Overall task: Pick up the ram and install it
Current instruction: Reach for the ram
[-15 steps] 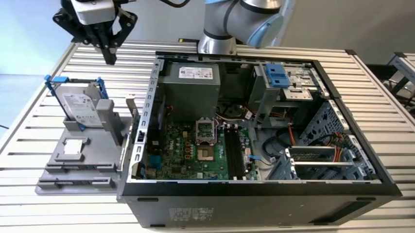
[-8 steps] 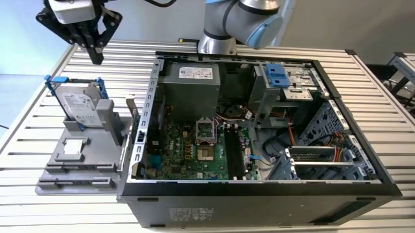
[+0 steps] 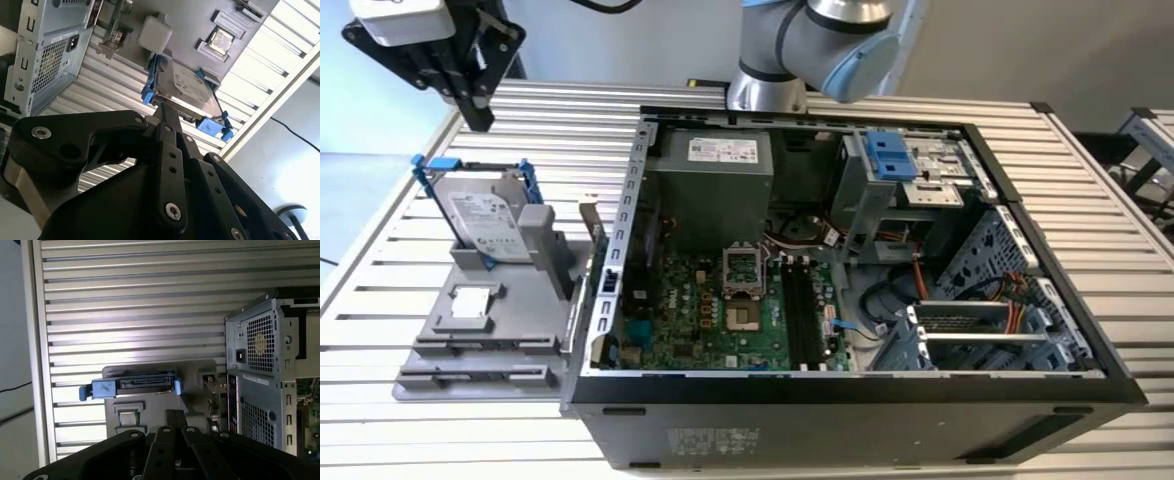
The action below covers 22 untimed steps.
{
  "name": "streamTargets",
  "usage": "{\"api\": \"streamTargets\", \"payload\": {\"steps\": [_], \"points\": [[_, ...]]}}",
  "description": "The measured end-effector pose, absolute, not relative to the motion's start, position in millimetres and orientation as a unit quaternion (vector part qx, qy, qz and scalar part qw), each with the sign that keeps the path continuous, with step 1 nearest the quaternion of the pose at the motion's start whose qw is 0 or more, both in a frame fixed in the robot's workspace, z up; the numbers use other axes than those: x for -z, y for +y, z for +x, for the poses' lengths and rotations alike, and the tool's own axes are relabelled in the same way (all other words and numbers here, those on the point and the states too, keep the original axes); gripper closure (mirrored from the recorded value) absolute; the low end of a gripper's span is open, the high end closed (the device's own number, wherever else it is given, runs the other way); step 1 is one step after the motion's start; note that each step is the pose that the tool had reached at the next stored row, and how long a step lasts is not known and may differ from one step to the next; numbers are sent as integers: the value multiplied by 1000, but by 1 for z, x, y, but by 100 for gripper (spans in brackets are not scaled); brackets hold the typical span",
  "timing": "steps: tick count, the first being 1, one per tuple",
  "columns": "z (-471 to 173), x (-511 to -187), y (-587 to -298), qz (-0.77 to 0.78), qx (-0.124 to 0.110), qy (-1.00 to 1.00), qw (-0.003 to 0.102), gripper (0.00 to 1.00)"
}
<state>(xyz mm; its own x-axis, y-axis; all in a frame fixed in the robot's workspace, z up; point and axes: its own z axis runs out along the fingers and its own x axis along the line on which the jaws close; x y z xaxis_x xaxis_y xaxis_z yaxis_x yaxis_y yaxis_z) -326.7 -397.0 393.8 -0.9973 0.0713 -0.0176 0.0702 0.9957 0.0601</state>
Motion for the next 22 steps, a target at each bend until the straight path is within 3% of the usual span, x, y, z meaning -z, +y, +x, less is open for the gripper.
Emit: {"api": "streamTargets", "payload": {"steps": [10, 22], "points": [[-358, -394, -403, 35, -30, 999, 10, 100], [-363, -393, -449, 35, -30, 999, 9, 100]]}}
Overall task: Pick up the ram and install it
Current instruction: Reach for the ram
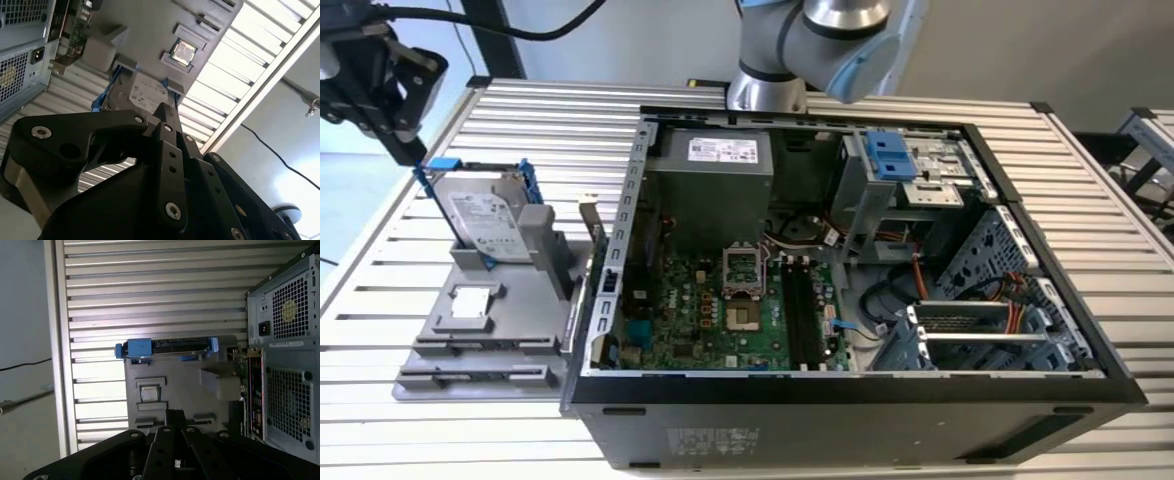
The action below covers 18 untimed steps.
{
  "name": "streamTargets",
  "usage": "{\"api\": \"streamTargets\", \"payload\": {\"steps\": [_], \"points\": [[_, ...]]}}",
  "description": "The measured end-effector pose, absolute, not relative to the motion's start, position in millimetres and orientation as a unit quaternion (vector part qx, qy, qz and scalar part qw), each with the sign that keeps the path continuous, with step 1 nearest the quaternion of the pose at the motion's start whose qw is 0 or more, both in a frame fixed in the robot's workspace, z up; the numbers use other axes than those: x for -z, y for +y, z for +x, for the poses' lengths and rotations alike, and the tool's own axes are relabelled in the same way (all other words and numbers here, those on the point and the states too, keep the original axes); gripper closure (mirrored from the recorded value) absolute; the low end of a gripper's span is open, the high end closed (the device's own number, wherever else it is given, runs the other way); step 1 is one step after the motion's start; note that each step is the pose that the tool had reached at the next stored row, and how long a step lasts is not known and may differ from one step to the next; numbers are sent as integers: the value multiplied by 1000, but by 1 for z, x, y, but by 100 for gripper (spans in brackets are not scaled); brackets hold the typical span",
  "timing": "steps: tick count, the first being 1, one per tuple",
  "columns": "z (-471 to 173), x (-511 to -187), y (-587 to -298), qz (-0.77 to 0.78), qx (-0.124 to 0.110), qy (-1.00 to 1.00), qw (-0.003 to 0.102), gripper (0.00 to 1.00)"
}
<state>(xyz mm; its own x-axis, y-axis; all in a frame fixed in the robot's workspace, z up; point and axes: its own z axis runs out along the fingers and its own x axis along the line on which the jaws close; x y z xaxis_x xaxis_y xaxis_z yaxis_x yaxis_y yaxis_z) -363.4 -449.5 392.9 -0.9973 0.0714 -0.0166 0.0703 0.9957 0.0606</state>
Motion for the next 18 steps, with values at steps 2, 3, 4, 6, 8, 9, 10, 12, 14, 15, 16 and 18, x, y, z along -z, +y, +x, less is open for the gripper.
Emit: {"api": "streamTargets", "payload": {"steps": [2, 3, 4, 6, 8, 9, 10, 12, 14, 15, 16, 18], "points": [[-363, -393, -458, 35, -30, 999, 9, 100], [-363, -393, -463, 35, -30, 999, 9, 100], [-363, -393, -468, 36, -30, 999, 9, 100], [-363, -393, -477, 35, -30, 999, 8, 100], [-362, -393, -486, 36, -30, 999, 7, 100], [-362, -393, -491, 36, -30, 999, 6, 100], [-361, -393, -495, 36, -30, 999, 6, 100], [-360, -393, -504, 36, -30, 999, 5, 100], [-358, -393, -513, 36, -30, 999, 4, 100], [-357, -392, -518, 36, -30, 999, 4, 100], [-356, -392, -522, 36, -30, 999, 3, 100], [-354, -392, -526, 35, -30, 999, 3, 100]]}}
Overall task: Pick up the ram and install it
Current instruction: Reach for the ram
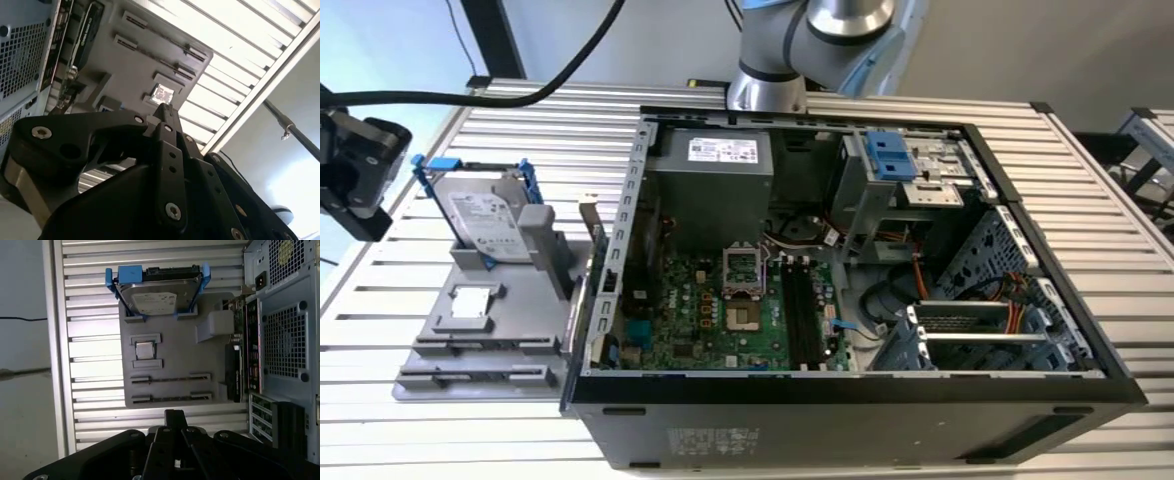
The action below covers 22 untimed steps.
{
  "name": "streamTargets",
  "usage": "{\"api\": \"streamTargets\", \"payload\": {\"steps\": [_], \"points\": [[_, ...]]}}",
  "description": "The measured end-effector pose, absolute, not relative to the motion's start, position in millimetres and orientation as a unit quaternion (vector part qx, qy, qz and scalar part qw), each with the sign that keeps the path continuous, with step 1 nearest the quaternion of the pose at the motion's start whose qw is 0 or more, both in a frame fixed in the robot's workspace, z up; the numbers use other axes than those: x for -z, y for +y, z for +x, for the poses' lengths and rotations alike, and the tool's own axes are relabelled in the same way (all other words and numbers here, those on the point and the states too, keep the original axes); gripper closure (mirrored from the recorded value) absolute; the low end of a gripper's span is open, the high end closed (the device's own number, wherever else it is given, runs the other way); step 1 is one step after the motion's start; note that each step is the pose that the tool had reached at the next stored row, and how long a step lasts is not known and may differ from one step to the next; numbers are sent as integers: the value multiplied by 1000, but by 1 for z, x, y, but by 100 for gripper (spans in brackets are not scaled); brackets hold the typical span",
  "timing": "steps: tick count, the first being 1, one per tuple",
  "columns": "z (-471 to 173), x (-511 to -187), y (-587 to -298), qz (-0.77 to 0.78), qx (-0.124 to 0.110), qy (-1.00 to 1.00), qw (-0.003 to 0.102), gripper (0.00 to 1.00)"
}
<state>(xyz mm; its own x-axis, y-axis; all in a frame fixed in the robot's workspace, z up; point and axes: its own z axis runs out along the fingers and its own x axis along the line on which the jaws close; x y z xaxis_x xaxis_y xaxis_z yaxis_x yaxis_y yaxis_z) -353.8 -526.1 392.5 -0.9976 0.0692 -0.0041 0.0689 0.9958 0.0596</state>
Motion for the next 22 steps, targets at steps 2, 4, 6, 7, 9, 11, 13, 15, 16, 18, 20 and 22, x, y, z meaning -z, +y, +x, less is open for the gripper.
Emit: {"api": "streamTargets", "payload": {"steps": [2, 4, 6, 7, 9, 11, 13, 15, 16, 18, 20, 22], "points": [[-353, -392, -526, 28, -30, 999, 3, 100], [-352, -392, -527, 20, -30, 999, 3, 100], [-352, -392, -527, 10, -30, 1000, 2, 100], [-352, -392, -527, 8, -30, 1000, 2, 100], [-352, -392, -527, 7, -30, 1000, 2, 100], [-352, -392, -527, 6, -30, 1000, 2, 100], [-352, -392, -527, 5, -30, 1000, 2, 100], [-352, -392, -527, 3, -30, 1000, 2, 100], [-352, -392, -527, 3, -30, 1000, 2, 100], [-352, -392, -527, 2, -30, 1000, 2, 100], [-352, -392, -527, 1, -30, 1000, 2, 100], [-352, -392, -527, -1, -30, 1000, 2, 100]]}}
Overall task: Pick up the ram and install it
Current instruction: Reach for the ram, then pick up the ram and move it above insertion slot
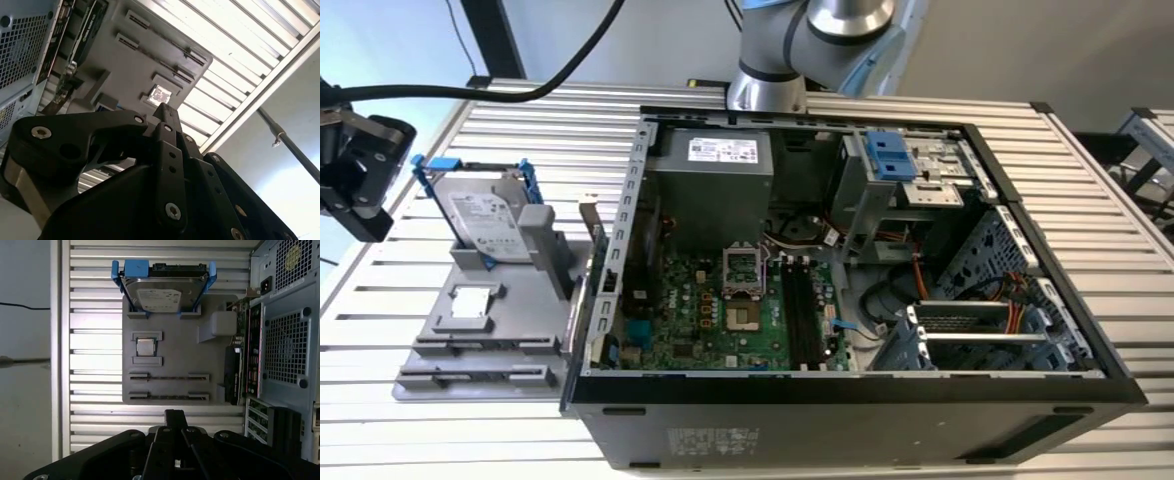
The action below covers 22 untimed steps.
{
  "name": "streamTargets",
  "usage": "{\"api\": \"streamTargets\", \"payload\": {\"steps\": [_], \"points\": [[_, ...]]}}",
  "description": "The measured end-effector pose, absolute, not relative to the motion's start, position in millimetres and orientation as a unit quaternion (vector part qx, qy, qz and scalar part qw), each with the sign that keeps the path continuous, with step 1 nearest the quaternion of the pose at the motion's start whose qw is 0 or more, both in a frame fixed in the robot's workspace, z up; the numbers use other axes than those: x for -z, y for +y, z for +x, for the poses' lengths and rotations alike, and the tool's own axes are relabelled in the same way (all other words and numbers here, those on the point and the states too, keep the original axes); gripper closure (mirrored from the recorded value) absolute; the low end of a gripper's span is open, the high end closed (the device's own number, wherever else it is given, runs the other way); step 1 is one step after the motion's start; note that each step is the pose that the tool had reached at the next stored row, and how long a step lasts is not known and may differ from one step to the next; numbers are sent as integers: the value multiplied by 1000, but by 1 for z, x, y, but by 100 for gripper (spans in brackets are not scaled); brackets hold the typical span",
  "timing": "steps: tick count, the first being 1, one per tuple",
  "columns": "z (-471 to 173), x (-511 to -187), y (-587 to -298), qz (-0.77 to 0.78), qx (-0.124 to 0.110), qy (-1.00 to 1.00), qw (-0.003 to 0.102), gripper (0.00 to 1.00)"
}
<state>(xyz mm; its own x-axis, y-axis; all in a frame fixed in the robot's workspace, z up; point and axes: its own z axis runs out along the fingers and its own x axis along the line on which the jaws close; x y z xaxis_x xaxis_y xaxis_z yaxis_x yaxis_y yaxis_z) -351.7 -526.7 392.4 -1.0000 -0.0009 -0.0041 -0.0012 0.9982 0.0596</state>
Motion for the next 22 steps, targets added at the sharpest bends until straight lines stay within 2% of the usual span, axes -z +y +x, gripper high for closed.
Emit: {"api": "streamTargets", "payload": {"steps": [14, 22], "points": [[-352, -392, -527, -7, -30, 1000, 2, 100], [-352, -392, -527, -77, -30, 997, 0, 100]]}}
